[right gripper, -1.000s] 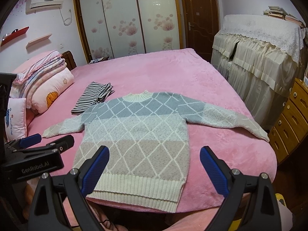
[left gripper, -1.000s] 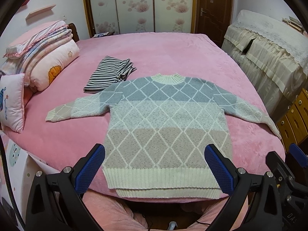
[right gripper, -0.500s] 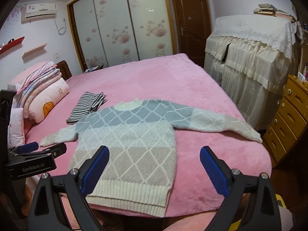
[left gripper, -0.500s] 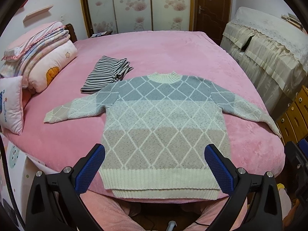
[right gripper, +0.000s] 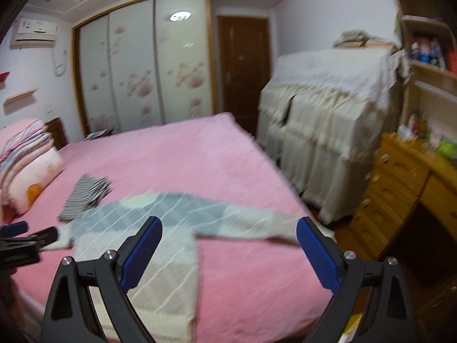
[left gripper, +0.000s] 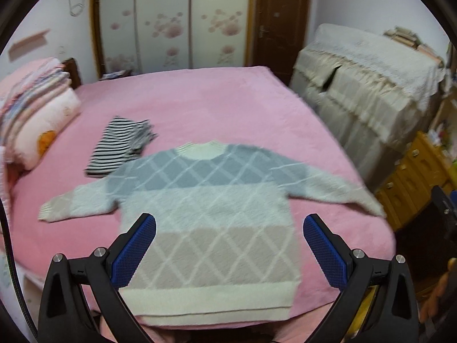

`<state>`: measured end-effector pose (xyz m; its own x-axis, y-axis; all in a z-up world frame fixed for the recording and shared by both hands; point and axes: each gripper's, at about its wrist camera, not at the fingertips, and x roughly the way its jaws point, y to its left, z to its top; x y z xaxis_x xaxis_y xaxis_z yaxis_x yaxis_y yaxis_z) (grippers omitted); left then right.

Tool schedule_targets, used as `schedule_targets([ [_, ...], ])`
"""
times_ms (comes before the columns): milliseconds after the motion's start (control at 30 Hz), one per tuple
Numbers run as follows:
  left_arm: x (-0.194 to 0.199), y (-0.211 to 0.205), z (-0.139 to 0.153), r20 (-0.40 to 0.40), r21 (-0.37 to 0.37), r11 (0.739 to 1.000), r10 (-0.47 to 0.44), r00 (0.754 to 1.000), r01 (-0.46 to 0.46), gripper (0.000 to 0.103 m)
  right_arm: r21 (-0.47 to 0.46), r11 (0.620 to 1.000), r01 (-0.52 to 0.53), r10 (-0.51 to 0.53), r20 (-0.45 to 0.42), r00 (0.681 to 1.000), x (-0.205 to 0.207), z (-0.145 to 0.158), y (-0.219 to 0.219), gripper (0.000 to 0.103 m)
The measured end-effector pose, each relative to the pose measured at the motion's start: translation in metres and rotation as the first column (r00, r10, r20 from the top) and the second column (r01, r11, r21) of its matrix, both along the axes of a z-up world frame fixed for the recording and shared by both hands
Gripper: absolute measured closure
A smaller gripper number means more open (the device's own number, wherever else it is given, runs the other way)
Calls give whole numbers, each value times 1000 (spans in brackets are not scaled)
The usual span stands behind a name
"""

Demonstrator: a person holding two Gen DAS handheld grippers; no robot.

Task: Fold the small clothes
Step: 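Move the right tool to the sweater sleeve cuff and close on it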

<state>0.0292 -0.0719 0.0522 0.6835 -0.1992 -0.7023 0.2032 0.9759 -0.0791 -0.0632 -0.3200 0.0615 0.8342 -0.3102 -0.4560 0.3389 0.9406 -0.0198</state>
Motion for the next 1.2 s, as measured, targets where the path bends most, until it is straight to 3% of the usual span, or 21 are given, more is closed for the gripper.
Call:
schedule_targets([
  [100, 9, -18, 6, 11, -39, 998, -52, 999, 52, 0, -61, 997, 54, -53, 31, 998, -5, 10, -17, 7],
  [233, 18, -45, 11, 61, -36, 995, -90, 994, 93, 0, -45, 996, 73, -71, 35, 997, -10, 17, -44, 7],
  [400, 34, -89, 5, 153, 59, 996, -81, 985, 72, 0, -66, 988, 137, -134, 51, 990, -11, 11, -74, 7],
  [600, 59, -153, -30, 190, 152, 980, -153, 970, 125, 0, 85, 978, 189, -190, 12, 982, -7, -22, -132, 7],
  [733, 78, -189, -67, 155, 204, 963, -207, 966, 173, 0, 241, 952, 191, -181, -64, 981, 6, -65, -169, 7],
  [867, 98, -218, -108, 70, 185, 956, -242, 968, 226, 0, 373, 908, 189, -146, -142, 979, 21, -117, -194, 9],
  [1033, 129, -247, -155, -95, 52, 955, -286, 954, 291, 5, 523, 827, 209, -91, -242, 966, 47, -184, -214, 19],
  [1200, 142, -275, -188, -130, 93, 949, -288, 949, 301, 9, 637, 728, 254, -88, -280, 956, 68, -231, -235, 22],
])
